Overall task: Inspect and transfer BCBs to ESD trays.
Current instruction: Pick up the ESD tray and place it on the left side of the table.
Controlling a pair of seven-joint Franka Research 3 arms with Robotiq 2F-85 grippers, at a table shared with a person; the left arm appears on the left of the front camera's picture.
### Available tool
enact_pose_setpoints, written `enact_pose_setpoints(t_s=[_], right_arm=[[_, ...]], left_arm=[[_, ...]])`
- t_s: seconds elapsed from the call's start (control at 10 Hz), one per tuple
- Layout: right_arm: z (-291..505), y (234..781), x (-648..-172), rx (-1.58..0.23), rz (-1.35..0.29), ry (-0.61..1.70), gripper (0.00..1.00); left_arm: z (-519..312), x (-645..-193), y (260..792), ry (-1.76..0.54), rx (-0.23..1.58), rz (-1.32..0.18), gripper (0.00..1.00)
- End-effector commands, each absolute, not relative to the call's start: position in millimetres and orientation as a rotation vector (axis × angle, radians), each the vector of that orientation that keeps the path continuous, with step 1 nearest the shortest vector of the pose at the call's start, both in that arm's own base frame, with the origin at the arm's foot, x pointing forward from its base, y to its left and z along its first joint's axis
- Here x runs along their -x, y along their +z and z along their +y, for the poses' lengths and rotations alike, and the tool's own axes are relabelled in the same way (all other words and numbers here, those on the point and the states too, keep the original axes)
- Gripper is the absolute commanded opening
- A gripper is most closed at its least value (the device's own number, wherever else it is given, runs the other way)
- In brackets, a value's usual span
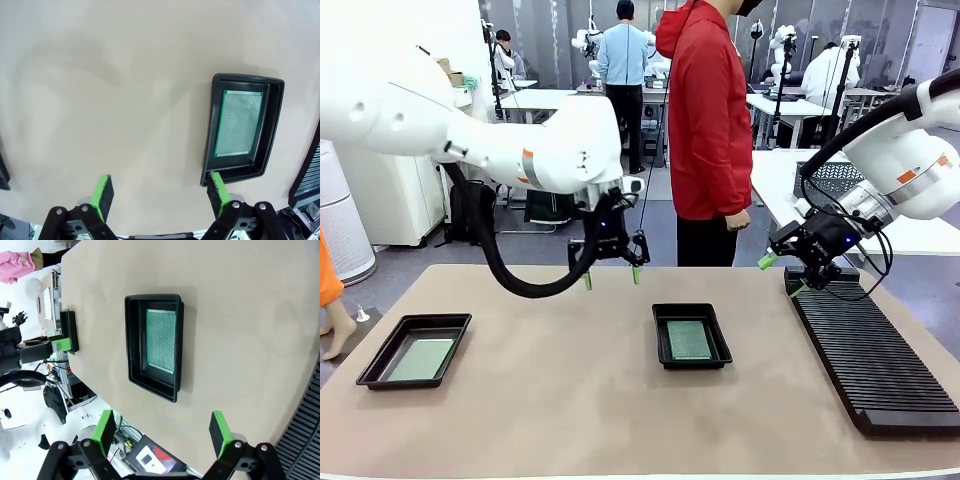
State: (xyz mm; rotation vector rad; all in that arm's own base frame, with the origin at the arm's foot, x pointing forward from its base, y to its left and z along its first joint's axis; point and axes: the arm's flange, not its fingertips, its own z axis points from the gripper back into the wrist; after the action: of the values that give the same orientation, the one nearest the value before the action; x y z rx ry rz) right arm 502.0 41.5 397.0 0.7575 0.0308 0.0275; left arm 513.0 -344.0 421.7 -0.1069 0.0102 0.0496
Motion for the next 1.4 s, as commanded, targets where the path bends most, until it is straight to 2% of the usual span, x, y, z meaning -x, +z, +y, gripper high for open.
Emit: enact_pose_setpoints(t_s=[0.0,0.7,1.3], right_arm=[[43,400,-501,-0.736,0.038,0.014,1.0],[43,400,-501,-0.736,0.038,0.014,1.0],[43,400,-501,-0.736,0.038,0.014,1.0]], left_arm=[[-365,-521,410,0.058,0.092,-0.026,1.0],[-425,-523,353,0.004,0.067,-0.037,1.0],[-444,-519,318,-0.005,0.022,-0.051,1.0]])
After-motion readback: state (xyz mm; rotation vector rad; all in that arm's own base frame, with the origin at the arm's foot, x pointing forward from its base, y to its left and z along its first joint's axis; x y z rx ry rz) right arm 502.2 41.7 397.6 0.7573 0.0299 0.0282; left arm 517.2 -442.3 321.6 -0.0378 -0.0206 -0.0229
